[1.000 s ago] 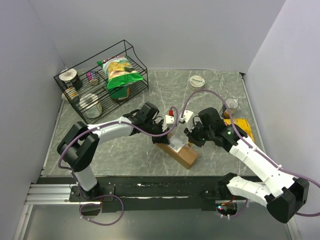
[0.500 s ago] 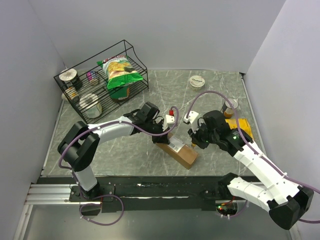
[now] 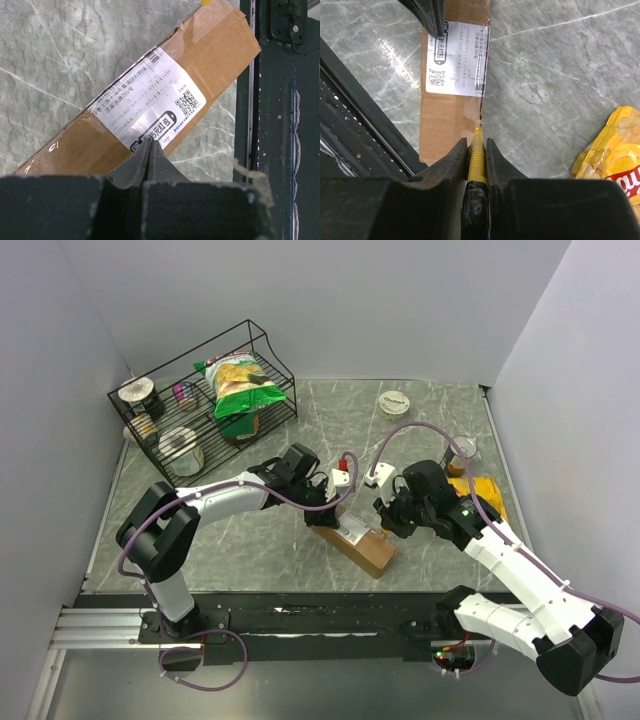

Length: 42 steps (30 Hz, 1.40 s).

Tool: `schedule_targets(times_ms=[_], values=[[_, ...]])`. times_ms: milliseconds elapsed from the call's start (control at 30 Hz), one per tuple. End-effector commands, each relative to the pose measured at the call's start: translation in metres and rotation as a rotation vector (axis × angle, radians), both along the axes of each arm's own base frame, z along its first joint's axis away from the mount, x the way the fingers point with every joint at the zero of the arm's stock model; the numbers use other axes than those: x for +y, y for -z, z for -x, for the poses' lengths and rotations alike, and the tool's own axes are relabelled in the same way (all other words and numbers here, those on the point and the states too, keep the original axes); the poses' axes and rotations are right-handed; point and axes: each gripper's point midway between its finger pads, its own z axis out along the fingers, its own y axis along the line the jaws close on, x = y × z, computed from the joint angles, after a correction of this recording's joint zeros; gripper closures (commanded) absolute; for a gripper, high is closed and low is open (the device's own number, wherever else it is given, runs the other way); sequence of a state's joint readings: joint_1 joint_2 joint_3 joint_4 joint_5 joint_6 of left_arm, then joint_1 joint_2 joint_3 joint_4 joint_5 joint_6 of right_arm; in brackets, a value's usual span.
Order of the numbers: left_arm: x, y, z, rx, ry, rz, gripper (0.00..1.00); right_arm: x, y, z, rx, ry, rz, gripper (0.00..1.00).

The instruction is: Unpack the express box

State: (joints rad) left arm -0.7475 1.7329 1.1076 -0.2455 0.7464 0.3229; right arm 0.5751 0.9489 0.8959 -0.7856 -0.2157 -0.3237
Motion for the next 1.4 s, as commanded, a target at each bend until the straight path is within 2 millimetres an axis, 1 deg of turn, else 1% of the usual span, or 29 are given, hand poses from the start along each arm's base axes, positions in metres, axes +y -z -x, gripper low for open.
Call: schedule_targets(times_ms=[0, 167, 333, 600, 733, 867, 967, 1167, 1233, 1333, 1367], values=[[0.035, 0.066, 0.012, 0.077, -0.052, -0.243, 0.99, 0.008, -0.011, -0.005, -0.019, 0.003, -0.050, 1.00], [0.034, 0.067, 0.012, 0.080, -0.054, -0.243, 0.99, 0.008, -0.012, -0.006, -0.022, 0.003, -0.048, 1.00], [0.034, 0.068, 0.011, 0.087, -0.054, -0.244, 0.99, 0.007, -0.003, -0.006, -0.010, 0.002, -0.037, 1.00], [0.033, 0.068, 0.013, 0.090, -0.053, -0.245, 0.99, 0.004, 0.019, -0.003, 0.023, 0.001, -0.004, 1.00], [0.033, 0.069, 0.012, 0.088, -0.055, -0.247, 0.99, 0.004, 0.024, -0.005, 0.025, 0.001, 0.006, 1.00], [0.034, 0.069, 0.012, 0.093, -0.057, -0.250, 0.99, 0.006, 0.025, -0.007, 0.024, 0.003, 0.000, 1.00], [0.032, 0.069, 0.013, 0.098, -0.054, -0.247, 0.99, 0.009, 0.026, -0.010, 0.026, 0.005, -0.007, 1.00], [0.031, 0.070, 0.014, 0.102, -0.046, -0.244, 0.99, 0.021, 0.019, -0.032, -0.006, 0.051, -0.044, 1.00], [0.031, 0.070, 0.014, 0.106, -0.047, -0.246, 0.99, 0.026, 0.023, -0.037, 0.000, 0.041, -0.048, 1.00], [0.032, 0.070, 0.014, 0.101, -0.048, -0.250, 0.99, 0.026, 0.023, -0.039, 0.006, 0.041, -0.036, 1.00], [0.032, 0.071, 0.015, 0.104, -0.047, -0.253, 0.99, 0.026, 0.020, -0.040, -0.003, 0.037, -0.032, 1.00]])
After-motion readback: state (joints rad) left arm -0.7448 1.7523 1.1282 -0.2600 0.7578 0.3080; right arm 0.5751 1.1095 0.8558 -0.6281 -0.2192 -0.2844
